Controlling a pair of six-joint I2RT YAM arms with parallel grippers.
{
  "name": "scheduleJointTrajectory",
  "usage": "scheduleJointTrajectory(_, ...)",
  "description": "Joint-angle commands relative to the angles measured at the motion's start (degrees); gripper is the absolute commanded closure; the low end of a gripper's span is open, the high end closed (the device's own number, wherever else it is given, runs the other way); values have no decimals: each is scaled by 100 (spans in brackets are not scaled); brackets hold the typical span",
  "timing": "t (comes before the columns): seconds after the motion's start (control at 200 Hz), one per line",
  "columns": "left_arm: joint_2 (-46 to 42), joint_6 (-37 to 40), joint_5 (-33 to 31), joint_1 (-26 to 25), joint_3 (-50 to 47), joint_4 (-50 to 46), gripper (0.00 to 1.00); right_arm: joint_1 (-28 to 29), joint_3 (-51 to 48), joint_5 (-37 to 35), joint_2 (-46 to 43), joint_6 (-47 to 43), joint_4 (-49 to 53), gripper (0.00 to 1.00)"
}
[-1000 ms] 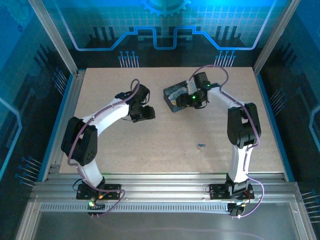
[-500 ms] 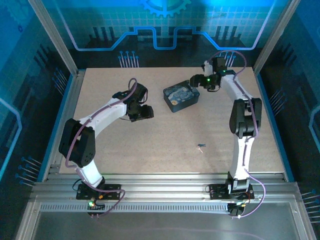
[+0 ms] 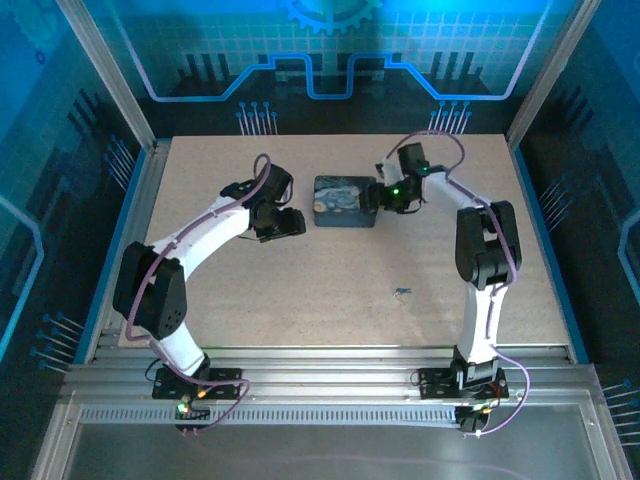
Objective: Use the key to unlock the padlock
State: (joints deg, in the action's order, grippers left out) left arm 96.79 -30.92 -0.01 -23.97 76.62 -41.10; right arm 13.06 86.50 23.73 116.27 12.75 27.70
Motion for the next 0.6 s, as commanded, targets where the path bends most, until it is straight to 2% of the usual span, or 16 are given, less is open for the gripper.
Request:
scheduleJointTrajectory(0.0,-143,71,-61,100,160,-119,39,570,-715,184,-697,586,-482,34)
scheduleJointTrajectory(0.125,-134,-54,-34,113,133,-109,38,1204,-1374,143,-1205,1075,-988,32)
scheduleJointTrajectory(0.24,-110,-175,-60,160,65,-114,38,1515,-1417,285,-1385,1155,-1021,29)
scheduleJointTrajectory(0.47,-38,-471,144,292,-245,321,38,906,-742,-145,-1536,698,-264,27)
scheduleJointTrajectory(0.595,161,-580,343,294,-173,542,38,593,-96,-438,-1169,355,63,24)
